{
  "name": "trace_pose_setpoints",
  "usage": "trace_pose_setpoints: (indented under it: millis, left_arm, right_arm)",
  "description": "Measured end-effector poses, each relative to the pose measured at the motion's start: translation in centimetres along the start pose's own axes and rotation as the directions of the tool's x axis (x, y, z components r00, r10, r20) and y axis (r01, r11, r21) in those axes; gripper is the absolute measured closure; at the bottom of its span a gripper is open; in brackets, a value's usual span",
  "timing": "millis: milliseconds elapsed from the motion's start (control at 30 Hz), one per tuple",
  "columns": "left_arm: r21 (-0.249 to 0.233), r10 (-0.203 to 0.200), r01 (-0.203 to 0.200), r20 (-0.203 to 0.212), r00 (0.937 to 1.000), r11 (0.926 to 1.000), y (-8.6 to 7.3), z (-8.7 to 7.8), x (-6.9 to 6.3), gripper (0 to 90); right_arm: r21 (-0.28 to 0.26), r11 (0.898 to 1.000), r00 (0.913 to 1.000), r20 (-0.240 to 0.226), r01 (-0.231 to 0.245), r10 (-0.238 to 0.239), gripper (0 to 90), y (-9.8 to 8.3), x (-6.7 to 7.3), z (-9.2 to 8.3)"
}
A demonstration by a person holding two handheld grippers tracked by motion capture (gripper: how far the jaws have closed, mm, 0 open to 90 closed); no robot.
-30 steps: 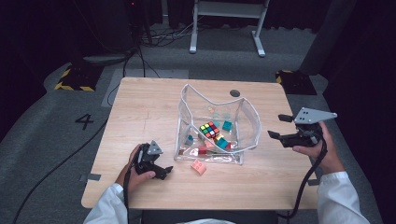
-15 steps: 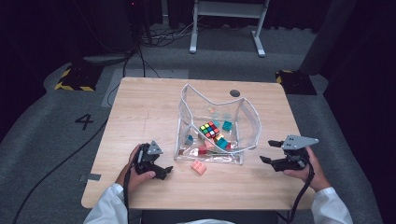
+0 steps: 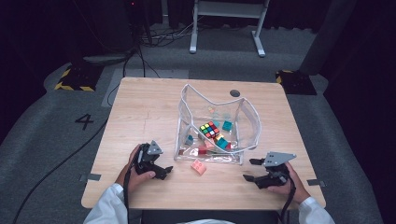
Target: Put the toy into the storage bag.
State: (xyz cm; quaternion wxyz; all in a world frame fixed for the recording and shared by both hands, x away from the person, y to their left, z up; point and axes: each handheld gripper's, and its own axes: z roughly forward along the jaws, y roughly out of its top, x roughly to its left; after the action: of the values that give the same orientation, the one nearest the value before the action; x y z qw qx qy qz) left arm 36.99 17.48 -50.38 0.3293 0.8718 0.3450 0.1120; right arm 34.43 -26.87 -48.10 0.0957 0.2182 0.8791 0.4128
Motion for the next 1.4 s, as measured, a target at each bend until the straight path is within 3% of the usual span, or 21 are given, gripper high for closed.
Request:
trace_pose_setpoints:
  millis: [133,300,367,467,633,733,833,967,1000,1067,1133,1167,1200,1300,1367,1400]
  left_arm:
    - [0.0,0.0,0.0,0.0,1.0,1.0,0.0,0.0,0.0,0.4]
    - [0.0,0.0,0.0,0.0,1.0,1.0,0.0,0.0,0.0,0.3]
    - [0.0,0.0,0.0,0.0,1.0,1.0,0.0,0.0,0.0,0.3]
    - [0.0,0.0,0.0,0.0,1.0,1.0,0.0,0.0,0.0,0.4]
    - [0.0,0.0,0.0,0.0,1.0,1.0,0.0,0.0,0.0,0.3]
    - [0.0,0.0,0.0,0.0,1.0,1.0,0.0,0.0,0.0,0.3]
    - [0.0,0.0,0.0,0.0,1.0,1.0,0.0,0.0,0.0,0.3]
    - [0.001,0.001,-0.001,-0.001,1.0,1.0,0.0,0.0,0.0,0.3]
    - [0.0,0.001,-0.001,0.0,1.0,1.0,0.0,0.0,0.0,0.3]
    - [0.0,0.001,-0.001,0.0,1.0,1.0,0.0,0.0,0.0,0.3]
    - [0.0,0.0,0.0,0.0,1.0,1.0,0.0,0.0,0.0,0.3]
    - [0.0,0.0,0.0,0.0,1.0,1.0,0.0,0.0,0.0,0.3]
    - [0.0,0.0,0.0,0.0,1.0,1.0,0.0,0.0,0.0,0.3]
    - [0.0,0.0,0.0,0.0,1.0,1.0,0.0,0.0,0.0,0.3]
    - [0.0,0.001,-0.001,0.0,1.0,1.0,0.0,0.0,0.0,0.3]
    - [0.0,0.001,-0.001,0.0,1.0,1.0,0.0,0.0,0.0,0.3]
  right_arm:
    - [0.043,0.998,0.9978,-0.044,0.051,-0.049,30.3,0.2,1.7,1.6]
    - [0.055,0.996,0.995,-0.074,0.071,-0.067,30.6,1.1,3.0,3.5]
    - [0.084,0.995,0.9959,-0.073,0.059,-0.053,30.5,1.5,3.6,4.2]
    - [0.067,0.994,0.9937,-0.075,0.089,-0.084,30.2,2.0,4.0,5.5]
    - [0.053,0.996,0.9953,-0.068,0.073,-0.07,29.9,2.9,4.8,6.8]
    - [0.045,0.995,0.9942,-0.067,0.087,-0.084,29.6,3.5,5.2,7.7]
    - [0.053,0.997,0.9964,-0.064,0.059,-0.056,29.3,4.2,5.8,8.5]
    - [0.034,0.997,0.9958,-0.064,0.068,-0.066,28.6,4.9,6.0,9.5]
    - [0.047,0.993,0.993,-0.06,0.105,-0.102,28.6,5.1,5.8,9.7]
    - [0.037,0.997,0.9966,-0.059,0.06,-0.058,28.4,5.5,6.2,10.1]
    - [0.042,0.996,0.996,-0.054,0.073,-0.071,28.3,5.7,6.1,10.5]
    - [0.038,0.999,0.9979,-0.052,0.039,-0.037,28.2,5.9,6.3,10.7]
    - [0.03,0.997,0.9965,-0.055,0.065,-0.063,28.1,6.1,6.1,10.9]
    - [0.047,0.998,0.9972,-0.055,0.052,-0.05,26.9,6.4,6.2,11.3]
    - [0.047,0.996,0.9961,-0.05,0.075,-0.073,26.9,6.6,6.0,11.6]
    - [0.045,0.997,0.9971,-0.051,0.059,-0.056,26.9,6.8,6.1,11.8]
